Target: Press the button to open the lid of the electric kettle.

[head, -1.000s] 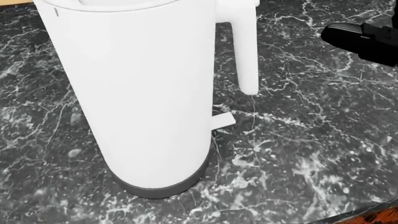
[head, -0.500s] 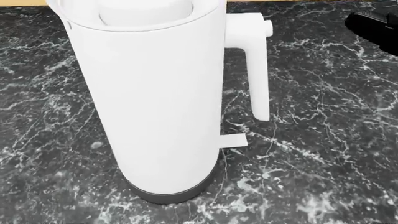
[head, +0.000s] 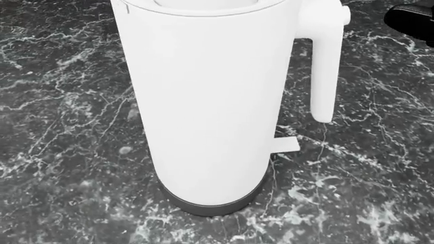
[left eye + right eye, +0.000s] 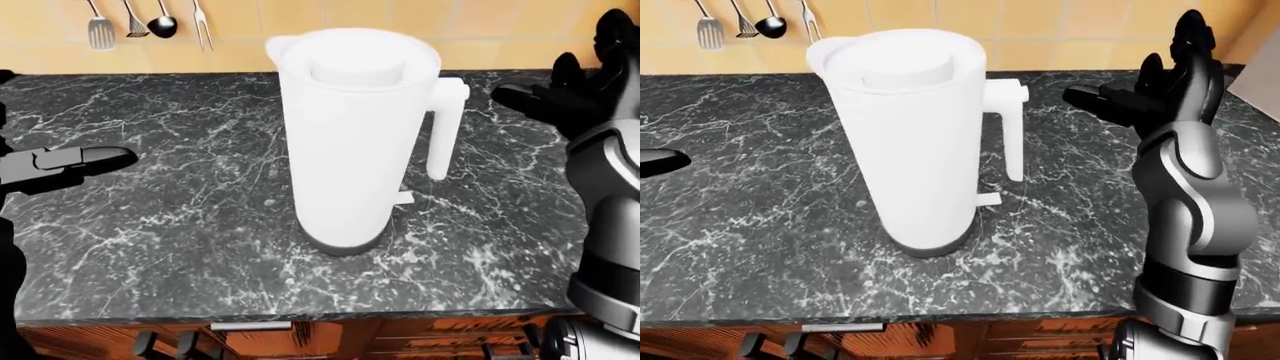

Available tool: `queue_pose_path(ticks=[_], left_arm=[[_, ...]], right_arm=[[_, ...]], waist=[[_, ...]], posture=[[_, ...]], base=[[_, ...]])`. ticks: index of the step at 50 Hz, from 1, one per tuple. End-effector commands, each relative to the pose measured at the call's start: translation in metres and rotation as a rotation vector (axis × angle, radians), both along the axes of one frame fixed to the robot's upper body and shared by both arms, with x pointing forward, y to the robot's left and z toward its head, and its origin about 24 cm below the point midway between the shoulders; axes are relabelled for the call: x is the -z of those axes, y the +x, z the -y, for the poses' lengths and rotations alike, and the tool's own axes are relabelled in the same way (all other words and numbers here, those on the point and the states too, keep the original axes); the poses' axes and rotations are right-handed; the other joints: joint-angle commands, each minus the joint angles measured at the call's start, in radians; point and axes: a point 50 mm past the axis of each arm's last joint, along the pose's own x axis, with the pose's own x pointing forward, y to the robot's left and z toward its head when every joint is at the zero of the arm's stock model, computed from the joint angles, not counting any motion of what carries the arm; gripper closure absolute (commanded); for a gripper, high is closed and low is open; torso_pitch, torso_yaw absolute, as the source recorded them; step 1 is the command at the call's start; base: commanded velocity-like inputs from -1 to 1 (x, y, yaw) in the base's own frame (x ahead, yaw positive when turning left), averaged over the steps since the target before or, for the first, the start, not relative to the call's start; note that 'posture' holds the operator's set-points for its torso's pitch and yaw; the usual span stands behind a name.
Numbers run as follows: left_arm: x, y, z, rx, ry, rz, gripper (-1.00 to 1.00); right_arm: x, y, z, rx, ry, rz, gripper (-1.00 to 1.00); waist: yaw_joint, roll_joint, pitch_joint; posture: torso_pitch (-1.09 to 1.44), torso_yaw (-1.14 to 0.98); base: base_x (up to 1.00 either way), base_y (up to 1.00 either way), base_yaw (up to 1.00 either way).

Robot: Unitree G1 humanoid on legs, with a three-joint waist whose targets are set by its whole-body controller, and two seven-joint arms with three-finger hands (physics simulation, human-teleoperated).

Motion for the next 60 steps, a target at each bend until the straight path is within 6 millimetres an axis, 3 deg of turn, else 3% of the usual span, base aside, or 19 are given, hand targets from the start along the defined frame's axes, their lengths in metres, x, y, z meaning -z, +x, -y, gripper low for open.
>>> queue_pose_path(ticks=[1,30,60], left_arm=[[-0.012,-0.006,0.003,0.006,0.038,0.068,-1.00],[-0.014,-0.007,0.006,0.026,0.018,0.078,-1.00],[-0.015,-0.009,0.008,0.061,-0.002,0.101,-1.00]], right_arm=[[-0.020,-0.007,0.001,0.008,-0.025,0.096,-1.00],[-0.029,-0.002,-0.015,-0.075,-0.079,0.081,-1.00],[-0.035,-0.007,-0.017,-0.113,-0.093,0.089,-1.00]], waist=[[-0.001,0.003,-0.023],[0.000,0.006,-0.024],[0.000,0.008,-0.020]], posture=[[0.00,0.00],[0.00,0.00],[0.00,0.00]], base=[[0.00,0.00,0.00],[0.00,0.00,0.00],[0.00,0.00,0.00]])
